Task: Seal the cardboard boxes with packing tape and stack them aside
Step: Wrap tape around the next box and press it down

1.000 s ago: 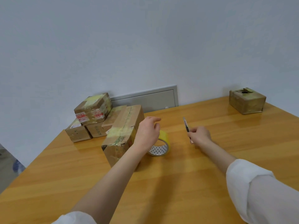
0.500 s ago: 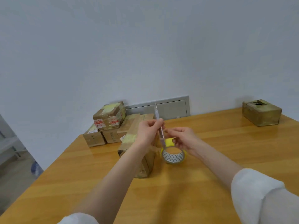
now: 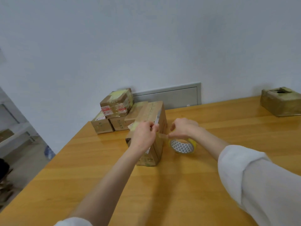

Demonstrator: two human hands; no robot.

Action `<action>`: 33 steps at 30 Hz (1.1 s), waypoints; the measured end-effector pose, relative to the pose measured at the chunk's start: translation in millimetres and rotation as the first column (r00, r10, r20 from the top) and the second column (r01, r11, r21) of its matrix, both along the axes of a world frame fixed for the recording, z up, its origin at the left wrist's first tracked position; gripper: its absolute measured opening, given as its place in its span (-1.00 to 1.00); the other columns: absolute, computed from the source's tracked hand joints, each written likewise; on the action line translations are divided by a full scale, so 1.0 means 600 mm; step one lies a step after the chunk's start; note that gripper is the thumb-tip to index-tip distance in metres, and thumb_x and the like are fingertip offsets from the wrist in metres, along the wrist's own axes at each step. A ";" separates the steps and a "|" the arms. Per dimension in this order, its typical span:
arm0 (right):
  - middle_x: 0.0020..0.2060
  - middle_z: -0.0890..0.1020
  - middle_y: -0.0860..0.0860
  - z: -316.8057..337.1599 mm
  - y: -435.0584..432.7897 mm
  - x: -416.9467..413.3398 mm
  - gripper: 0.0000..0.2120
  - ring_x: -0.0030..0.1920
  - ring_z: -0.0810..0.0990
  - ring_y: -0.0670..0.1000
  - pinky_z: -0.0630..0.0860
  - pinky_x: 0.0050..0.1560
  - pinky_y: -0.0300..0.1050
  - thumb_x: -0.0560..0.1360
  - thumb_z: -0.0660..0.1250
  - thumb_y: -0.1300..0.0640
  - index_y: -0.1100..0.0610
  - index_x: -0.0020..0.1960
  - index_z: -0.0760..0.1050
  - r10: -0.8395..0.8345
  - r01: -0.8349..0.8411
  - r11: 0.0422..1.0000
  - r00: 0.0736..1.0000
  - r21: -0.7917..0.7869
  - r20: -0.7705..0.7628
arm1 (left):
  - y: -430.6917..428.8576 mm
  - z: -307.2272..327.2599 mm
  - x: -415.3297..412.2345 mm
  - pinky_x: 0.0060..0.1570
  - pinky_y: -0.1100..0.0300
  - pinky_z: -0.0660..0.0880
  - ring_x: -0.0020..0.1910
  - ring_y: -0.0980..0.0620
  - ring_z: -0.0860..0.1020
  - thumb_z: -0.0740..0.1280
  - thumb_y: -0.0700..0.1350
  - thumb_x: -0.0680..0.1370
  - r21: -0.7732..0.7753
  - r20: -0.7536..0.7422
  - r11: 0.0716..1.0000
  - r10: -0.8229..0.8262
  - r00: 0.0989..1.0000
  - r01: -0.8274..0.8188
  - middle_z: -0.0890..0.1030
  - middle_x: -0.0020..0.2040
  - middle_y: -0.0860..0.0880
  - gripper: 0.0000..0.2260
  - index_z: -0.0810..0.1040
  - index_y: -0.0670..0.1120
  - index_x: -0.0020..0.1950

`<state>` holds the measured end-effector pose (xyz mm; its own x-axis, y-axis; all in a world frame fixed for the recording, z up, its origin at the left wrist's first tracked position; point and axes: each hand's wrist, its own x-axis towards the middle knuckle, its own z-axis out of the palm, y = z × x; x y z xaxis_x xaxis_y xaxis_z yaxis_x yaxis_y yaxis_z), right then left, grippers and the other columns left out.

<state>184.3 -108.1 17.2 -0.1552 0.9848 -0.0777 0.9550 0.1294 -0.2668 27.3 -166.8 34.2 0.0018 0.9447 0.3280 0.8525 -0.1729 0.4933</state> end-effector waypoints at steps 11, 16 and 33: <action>0.10 0.64 0.04 0.013 -0.031 0.032 -0.63 0.10 0.60 0.06 0.56 0.15 0.01 0.32 0.42 0.04 0.10 0.11 0.62 -0.009 -0.018 0.989 0.983 -0.144 -0.184 | 0.003 0.002 0.004 -0.11 0.19 0.32 -0.11 0.05 0.43 0.23 0.01 0.62 -0.007 -0.139 0.999 0.031 0.990 -0.032 0.42 0.03 0.00 -0.71 0.64 -0.15 -0.04; 0.13 0.62 0.04 -0.020 -0.047 0.030 -0.58 0.15 0.57 0.10 0.51 0.19 0.03 0.42 0.37 -0.13 0.08 0.18 0.57 -0.070 0.048 0.994 0.969 -0.099 -0.237 | -0.001 0.003 0.003 -0.10 0.22 0.30 -0.11 0.08 0.41 0.23 0.02 0.62 -0.019 -0.154 1.000 0.011 0.988 -0.014 0.39 0.03 0.02 -0.71 0.62 -0.14 -0.05; 0.12 0.61 -0.06 -0.071 -0.055 0.035 -0.86 0.15 0.54 0.08 0.38 -0.11 -0.10 0.51 0.27 -0.21 -0.17 -0.09 0.48 -0.155 0.240 0.962 0.871 0.128 -0.466 | -0.012 -0.010 -0.011 0.05 0.19 0.42 -0.02 0.02 0.48 0.26 0.00 0.60 0.032 -0.223 0.997 -0.062 0.973 0.071 0.43 0.14 -0.05 -0.71 0.62 -0.19 -0.07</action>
